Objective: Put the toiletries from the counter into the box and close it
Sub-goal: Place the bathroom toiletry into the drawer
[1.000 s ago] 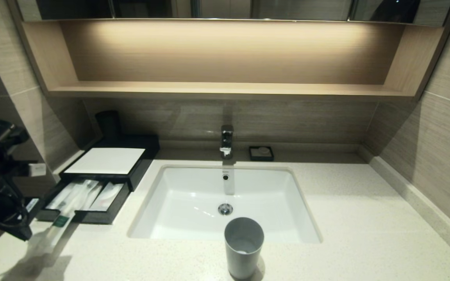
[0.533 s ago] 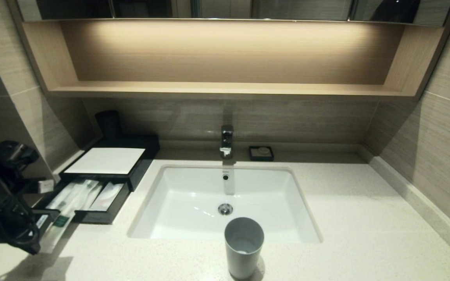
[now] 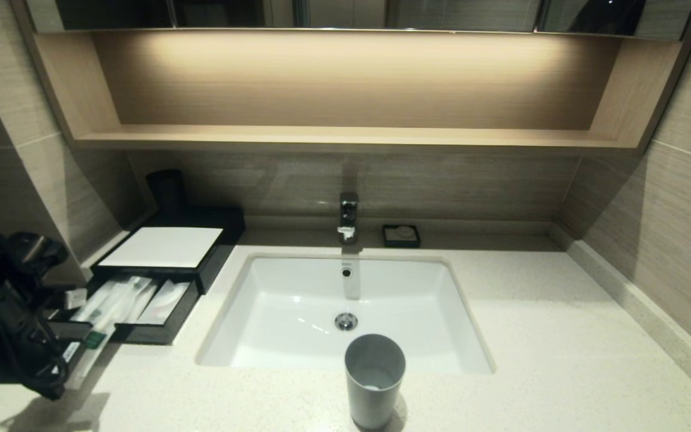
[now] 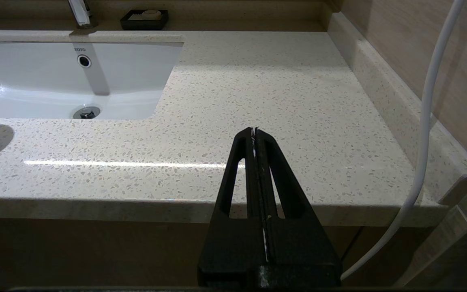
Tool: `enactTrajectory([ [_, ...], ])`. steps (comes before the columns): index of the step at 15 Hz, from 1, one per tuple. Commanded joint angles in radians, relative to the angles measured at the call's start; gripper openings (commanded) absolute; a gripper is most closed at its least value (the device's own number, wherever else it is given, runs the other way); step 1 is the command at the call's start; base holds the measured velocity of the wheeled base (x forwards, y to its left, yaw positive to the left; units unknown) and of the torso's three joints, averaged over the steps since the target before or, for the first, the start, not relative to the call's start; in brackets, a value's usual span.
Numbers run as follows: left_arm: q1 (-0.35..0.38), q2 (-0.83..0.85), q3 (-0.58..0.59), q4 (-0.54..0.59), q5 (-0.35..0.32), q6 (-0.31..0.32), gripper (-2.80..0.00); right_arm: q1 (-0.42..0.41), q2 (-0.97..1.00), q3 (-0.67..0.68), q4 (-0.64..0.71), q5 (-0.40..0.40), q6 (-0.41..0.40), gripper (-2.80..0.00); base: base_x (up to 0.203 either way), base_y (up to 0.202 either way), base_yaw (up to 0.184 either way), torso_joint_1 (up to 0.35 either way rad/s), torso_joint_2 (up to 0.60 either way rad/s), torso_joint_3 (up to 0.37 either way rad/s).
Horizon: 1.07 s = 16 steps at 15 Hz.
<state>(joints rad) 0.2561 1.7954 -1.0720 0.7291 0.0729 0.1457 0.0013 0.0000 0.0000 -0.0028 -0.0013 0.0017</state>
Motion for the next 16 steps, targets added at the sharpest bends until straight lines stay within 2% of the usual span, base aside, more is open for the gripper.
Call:
enactTrajectory([
  [1,0.011,0.009,0.011,-0.006,-0.001,0.000,-2.80,0.000,-0.001,0.002,0.000,0.000,0.000,-2.80,0.000,0.000,0.000,0.000,0.00,0.000],
  [16,0.018,0.026,-0.003,-0.101,-0.007,-0.005,-2.80,0.000,-0.001,0.002,0.000,0.000,0.000,-2.80,0.000,0.000,0.000,0.000,0.00,0.000],
])
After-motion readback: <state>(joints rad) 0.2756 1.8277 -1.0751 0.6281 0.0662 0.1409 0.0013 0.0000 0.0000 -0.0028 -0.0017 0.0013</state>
